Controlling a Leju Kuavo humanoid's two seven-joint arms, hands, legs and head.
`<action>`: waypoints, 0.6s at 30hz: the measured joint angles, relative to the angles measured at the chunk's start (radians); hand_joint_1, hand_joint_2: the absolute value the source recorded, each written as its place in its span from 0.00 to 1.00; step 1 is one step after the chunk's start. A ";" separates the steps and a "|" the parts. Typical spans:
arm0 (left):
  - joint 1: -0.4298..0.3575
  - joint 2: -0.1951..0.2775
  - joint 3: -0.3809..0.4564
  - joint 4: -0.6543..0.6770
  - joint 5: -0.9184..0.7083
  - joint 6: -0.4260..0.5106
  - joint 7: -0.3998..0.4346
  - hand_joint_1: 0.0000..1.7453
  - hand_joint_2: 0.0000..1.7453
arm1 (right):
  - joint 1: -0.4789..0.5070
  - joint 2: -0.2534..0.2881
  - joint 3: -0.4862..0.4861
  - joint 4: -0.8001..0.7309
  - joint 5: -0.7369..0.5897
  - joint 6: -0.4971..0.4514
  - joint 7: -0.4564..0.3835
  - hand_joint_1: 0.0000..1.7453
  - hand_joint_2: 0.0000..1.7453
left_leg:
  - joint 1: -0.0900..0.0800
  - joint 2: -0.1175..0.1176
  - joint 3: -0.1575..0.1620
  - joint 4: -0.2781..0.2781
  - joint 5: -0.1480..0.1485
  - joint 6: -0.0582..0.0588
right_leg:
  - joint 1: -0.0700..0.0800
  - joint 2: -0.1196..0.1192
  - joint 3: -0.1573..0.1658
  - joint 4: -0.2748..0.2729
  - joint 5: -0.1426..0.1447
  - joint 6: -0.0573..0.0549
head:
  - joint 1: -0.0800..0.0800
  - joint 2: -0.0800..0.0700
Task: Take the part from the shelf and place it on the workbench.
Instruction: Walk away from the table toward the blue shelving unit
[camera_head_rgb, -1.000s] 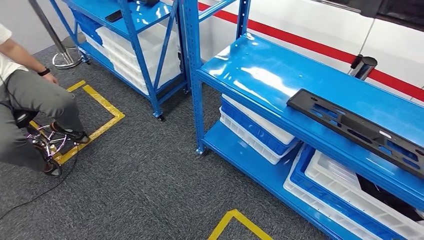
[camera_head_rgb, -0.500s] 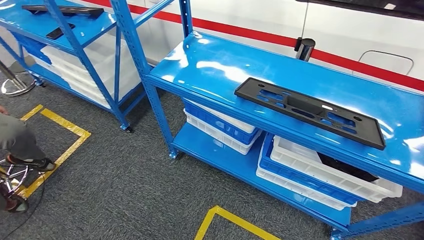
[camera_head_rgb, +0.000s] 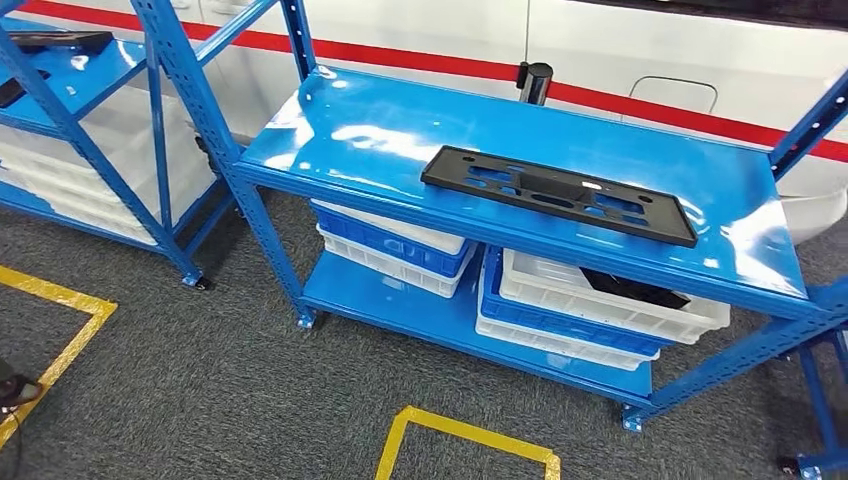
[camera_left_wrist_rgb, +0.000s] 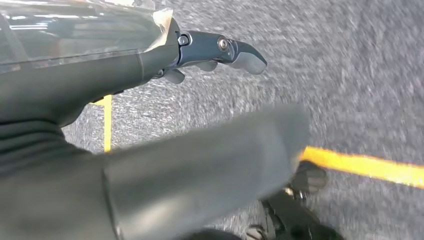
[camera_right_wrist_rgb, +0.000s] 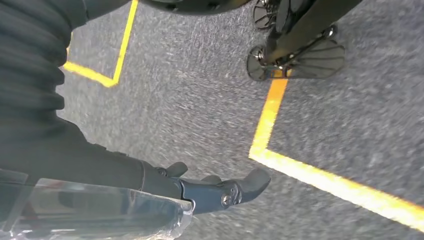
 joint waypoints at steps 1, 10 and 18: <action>0.000 -0.001 0.000 0.000 0.000 -0.001 -0.001 0.00 1.00 | 0.001 -0.001 0.000 0.000 -0.001 -0.001 0.000 0.00 1.00 | 0.001 0.013 0.000 0.001 -0.001 -0.002 | -0.003 -0.008 0.029 -0.042 0.016 0.011 | 0.000 0.000; -0.011 -0.002 0.000 0.000 -0.009 0.000 -0.007 0.00 1.00 | 0.003 -0.004 -0.001 0.000 -0.007 -0.055 0.005 0.00 1.00 | 0.004 0.014 -0.006 0.052 -0.053 -0.058 | -0.008 -0.044 0.175 -0.287 0.094 -0.027 | -0.010 0.000; 0.000 -0.001 0.000 0.000 -0.010 0.002 -0.026 0.00 1.00 | -0.003 -0.004 -0.001 -0.001 0.002 -0.059 0.016 0.00 1.00 | 0.006 -0.057 -0.068 0.149 -0.053 -0.049 | 0.000 -0.003 0.180 -0.286 0.097 -0.039 | -0.012 0.000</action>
